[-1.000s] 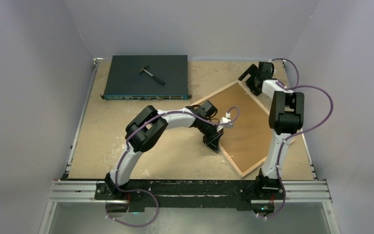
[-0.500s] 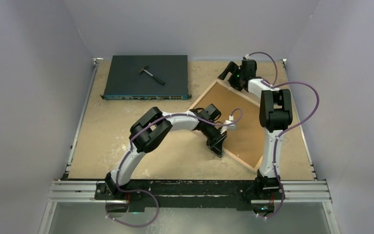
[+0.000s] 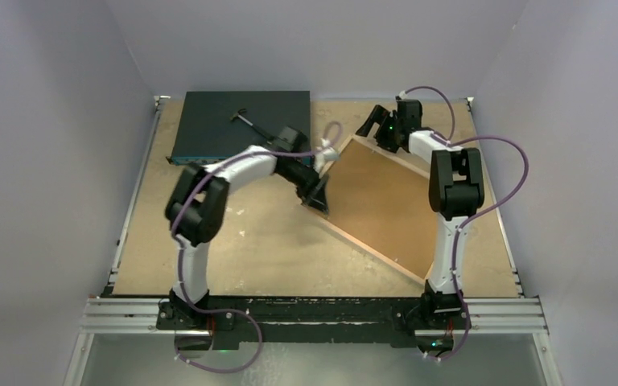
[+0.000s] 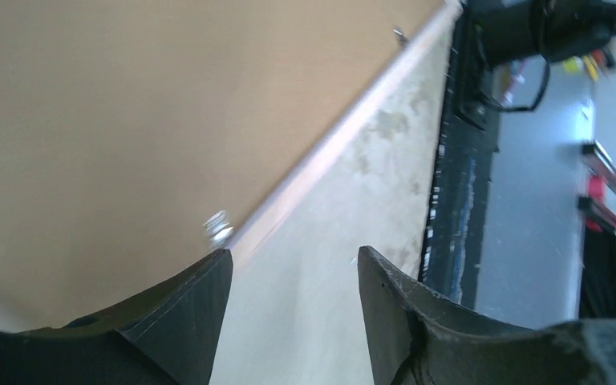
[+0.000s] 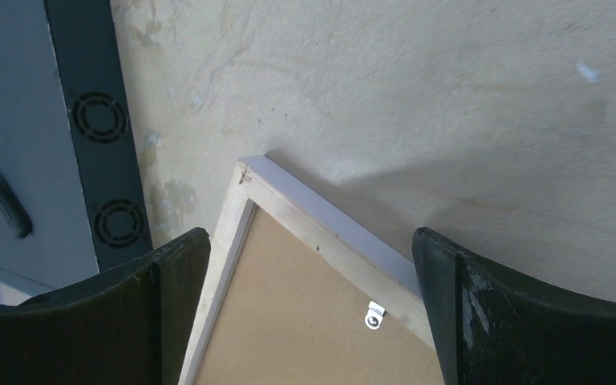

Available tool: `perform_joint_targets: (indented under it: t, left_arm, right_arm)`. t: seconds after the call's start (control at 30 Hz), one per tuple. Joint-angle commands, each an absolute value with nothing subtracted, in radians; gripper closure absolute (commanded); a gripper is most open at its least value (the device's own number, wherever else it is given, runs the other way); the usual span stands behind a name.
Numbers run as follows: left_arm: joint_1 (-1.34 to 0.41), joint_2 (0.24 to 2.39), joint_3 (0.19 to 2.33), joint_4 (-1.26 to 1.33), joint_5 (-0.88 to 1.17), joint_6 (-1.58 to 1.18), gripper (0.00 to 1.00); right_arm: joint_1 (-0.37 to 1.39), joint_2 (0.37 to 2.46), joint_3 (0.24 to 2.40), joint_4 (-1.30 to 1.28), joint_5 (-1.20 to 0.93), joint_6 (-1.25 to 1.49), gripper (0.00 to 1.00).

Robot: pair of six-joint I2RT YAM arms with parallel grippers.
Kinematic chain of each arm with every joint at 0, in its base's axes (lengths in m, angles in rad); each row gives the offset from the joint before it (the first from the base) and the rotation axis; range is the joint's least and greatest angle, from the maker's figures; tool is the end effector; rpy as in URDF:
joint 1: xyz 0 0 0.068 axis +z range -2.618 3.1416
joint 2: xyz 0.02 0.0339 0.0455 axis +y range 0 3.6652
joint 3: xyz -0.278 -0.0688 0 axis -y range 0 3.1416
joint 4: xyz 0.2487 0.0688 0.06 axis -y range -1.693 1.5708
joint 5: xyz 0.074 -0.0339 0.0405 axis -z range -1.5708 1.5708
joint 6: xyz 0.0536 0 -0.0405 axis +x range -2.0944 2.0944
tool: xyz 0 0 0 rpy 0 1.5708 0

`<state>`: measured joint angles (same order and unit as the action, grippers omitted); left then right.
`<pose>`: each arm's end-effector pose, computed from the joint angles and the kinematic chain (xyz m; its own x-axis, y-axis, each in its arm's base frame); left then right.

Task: Put the photo into the frame

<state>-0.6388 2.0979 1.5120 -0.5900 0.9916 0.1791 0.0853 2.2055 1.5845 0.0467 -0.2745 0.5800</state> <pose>0.3265 -0.2984 0.1709 -0.6250 0.5856 -0.5162 0.7075 0.1455 -0.6916 0.5243 0.0594 0.1732 -0.6220 0.4762 -0.6216 0.0384 0.8114 0.5833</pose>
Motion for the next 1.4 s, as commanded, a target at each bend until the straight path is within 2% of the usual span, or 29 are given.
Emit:
perform_joint_targets:
  t: [0.0, 0.2, 0.5, 0.6, 0.73, 0.87, 0.93, 1.0, 1.07, 1.13, 1.17, 1.27, 1.37]
  left_arm:
    - [-0.477, 1.862, 1.452, -0.666, 0.896, 0.3, 0.42]
    - [-0.31, 1.795, 1.356, -0.546, 0.763, 0.298, 0.43]
    - [-0.275, 1.846, 1.221, -0.495, 0.866, 0.284, 0.42]
    - [-0.275, 1.805, 1.207, -0.509, 0.827, 0.309, 0.21]
    - [-0.275, 1.672, 1.21, -0.518, 0.672, 0.343, 0.12]
    - [-0.269, 1.548, 1.191, -0.507, 0.535, 0.407, 0.08]
    - [-0.263, 1.579, 1.165, -0.515, 0.485, 0.442, 0.07]
    - [-0.255, 1.647, 1.226, -0.612, 0.472, 0.466, 0.06]
    - [-0.234, 1.629, 1.23, -0.587, 0.468, 0.434, 0.05]
    - [-0.239, 1.508, 1.15, -0.413, 0.343, 0.379, 0.04]
    - [-0.238, 1.466, 1.147, -0.375, 0.315, 0.369, 0.04]
    - [-0.232, 1.546, 1.251, -0.453, 0.259, 0.282, 0.03]
    - [-0.22, 1.678, 1.349, -0.633, 0.378, 0.341, 0.02]
  right_arm:
    - [0.124, 2.254, 1.608, -0.061, -0.369, 0.595, 0.01]
    - [0.143, 2.261, 1.601, -0.055, -0.435, 0.578, 0.01]
    - [0.238, 2.23, 1.549, -0.054, -0.528, 0.53, 0.01]
    - [0.263, 2.203, 1.535, -0.061, -0.511, 0.517, 0.01]
    - [0.274, 2.121, 1.524, -0.088, -0.386, 0.485, 0.01]
    - [0.278, 1.919, 1.379, 0.045, -0.198, 0.476, 0.01]
    - [0.278, 1.803, 1.249, 0.189, -0.198, 0.497, 0.01]
    - [0.272, 1.727, 1.159, 0.271, -0.164, 0.523, 0.01]
    - [0.234, 1.727, 1.155, 0.237, -0.232, 0.565, 0.01]
    - [0.189, 1.746, 1.15, 0.239, -0.347, 0.584, 0.01]
    - [0.186, 1.728, 1.134, 0.26, -0.32, 0.581, 0.01]
    - [0.241, 1.64, 1.093, 0.256, -0.135, 0.552, 0.01]
    - [0.239, 1.559, 0.989, 0.377, -0.198, 0.601, 0.01]
